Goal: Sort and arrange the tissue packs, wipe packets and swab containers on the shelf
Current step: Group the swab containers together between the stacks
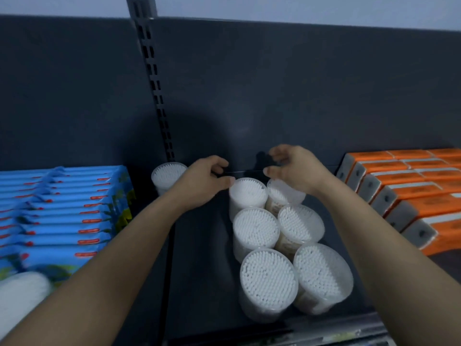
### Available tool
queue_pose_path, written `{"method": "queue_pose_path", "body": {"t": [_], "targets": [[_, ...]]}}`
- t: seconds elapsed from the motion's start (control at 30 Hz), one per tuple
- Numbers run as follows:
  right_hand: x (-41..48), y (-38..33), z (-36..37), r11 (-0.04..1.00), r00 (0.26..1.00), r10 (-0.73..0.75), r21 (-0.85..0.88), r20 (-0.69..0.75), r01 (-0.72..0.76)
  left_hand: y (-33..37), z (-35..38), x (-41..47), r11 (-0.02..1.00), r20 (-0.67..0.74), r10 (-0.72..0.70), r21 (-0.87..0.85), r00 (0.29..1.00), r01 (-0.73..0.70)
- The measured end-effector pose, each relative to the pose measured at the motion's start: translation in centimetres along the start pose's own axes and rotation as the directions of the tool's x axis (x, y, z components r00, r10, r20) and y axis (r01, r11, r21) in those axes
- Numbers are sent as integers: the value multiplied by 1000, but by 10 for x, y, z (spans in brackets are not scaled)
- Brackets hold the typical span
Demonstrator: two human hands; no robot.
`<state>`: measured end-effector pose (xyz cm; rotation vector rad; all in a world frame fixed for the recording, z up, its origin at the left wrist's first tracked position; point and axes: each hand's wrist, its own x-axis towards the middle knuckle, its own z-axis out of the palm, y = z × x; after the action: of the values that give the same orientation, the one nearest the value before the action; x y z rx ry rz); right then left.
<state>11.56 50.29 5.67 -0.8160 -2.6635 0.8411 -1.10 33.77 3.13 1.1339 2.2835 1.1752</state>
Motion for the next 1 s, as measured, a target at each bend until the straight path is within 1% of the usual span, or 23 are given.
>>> {"method": "queue_pose_path", "body": {"t": [0.1, 0.23, 0.3, 0.4, 0.47, 0.53, 0.63, 0.7, 0.8, 0.87, 0.93, 1.0], "targets": [[-1, -36, 15, 994, 996, -80, 83, 32, 77, -6, -30, -18, 1000, -79, -22, -3, 997, 21], [-4, -85, 41, 974, 970, -225, 50, 96, 221, -16, -74, -57, 999, -194, -28, 36, 981, 36], [-6, -106, 55, 958, 947, -288, 48, 145, 284, -23, -94, -81, 994, -255, -56, 75, 965, 77], [-9, -131, 73, 928, 903, -370, 44, 218, 370, -36, -119, -121, 971, -333, -140, 139, 932, 195], [-11, -146, 84, 905, 871, -418, 36, 256, 424, -46, -132, -149, 930, -394, -215, 196, 894, 311], [-13, -161, 95, 882, 841, -459, 37, 287, 469, -57, -140, -174, 852, -439, -313, 262, 842, 453], [-15, -177, 111, 851, 799, -509, 48, 321, 523, -72, -143, -206, 705, -412, -506, 310, 758, 638], [-15, -181, 117, 843, 779, -522, 74, 346, 532, -77, -138, -218, 647, -388, -587, 302, 710, 700], [-9, -177, 115, 847, 779, -510, 58, 364, 528, -79, -131, -222, 646, -356, -635, 243, 686, 724], [2, -169, 110, 861, 810, -482, 7, 334, 509, -76, -125, -220, 639, -307, -662, 245, 683, 729], [16, -158, 106, 883, 851, -424, -68, 309, 465, -72, -119, -217, 618, -313, -654, 303, 689, 725], [32, -146, 104, 894, 876, -343, -167, 338, 415, -65, -115, -214, 611, -328, -634, 342, 700, 714]]}}
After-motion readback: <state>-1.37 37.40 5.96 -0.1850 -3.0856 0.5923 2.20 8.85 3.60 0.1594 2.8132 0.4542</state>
